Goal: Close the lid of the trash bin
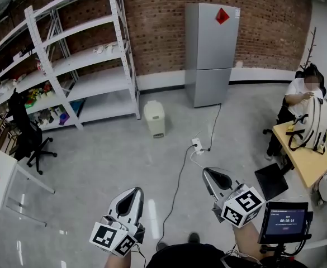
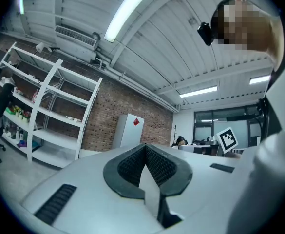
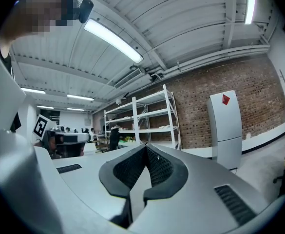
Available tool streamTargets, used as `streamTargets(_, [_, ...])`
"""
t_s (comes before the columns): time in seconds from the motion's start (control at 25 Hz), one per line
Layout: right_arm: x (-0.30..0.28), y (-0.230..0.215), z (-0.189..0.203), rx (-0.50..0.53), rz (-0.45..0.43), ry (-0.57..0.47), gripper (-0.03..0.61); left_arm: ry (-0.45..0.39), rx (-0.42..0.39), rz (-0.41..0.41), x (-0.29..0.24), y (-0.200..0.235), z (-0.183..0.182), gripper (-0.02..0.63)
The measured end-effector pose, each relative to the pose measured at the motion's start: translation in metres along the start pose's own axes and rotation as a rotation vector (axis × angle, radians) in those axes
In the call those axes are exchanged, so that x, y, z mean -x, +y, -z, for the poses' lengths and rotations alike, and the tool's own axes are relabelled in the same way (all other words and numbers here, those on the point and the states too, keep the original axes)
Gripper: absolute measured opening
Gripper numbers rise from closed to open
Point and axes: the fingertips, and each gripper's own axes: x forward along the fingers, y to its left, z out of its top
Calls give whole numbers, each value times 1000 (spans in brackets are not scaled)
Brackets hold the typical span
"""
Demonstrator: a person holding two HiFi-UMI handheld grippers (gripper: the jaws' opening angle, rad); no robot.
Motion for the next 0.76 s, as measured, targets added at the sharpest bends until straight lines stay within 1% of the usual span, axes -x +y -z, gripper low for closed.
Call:
streamTargets(0.16, [0, 0, -1, 4, 10, 2, 7, 4, -11, 15, -3, -1, -1, -6])
streamTargets(0.36, [1, -2, 0, 10, 13, 3, 7, 10, -5, 27, -8, -5, 4, -6])
streamTargets(0.44, [2, -3, 1, 11, 15, 4, 8, -6, -4, 14, -9, -4, 3, -6])
streamTargets(0.56, [4, -3, 0, 11, 15, -3, 7, -40, 3, -28, -9, 0, -3, -6])
streamTargets(0.76, [5, 0, -4, 18, 11, -9, 8, -23, -2, -23, -12, -1, -3, -6])
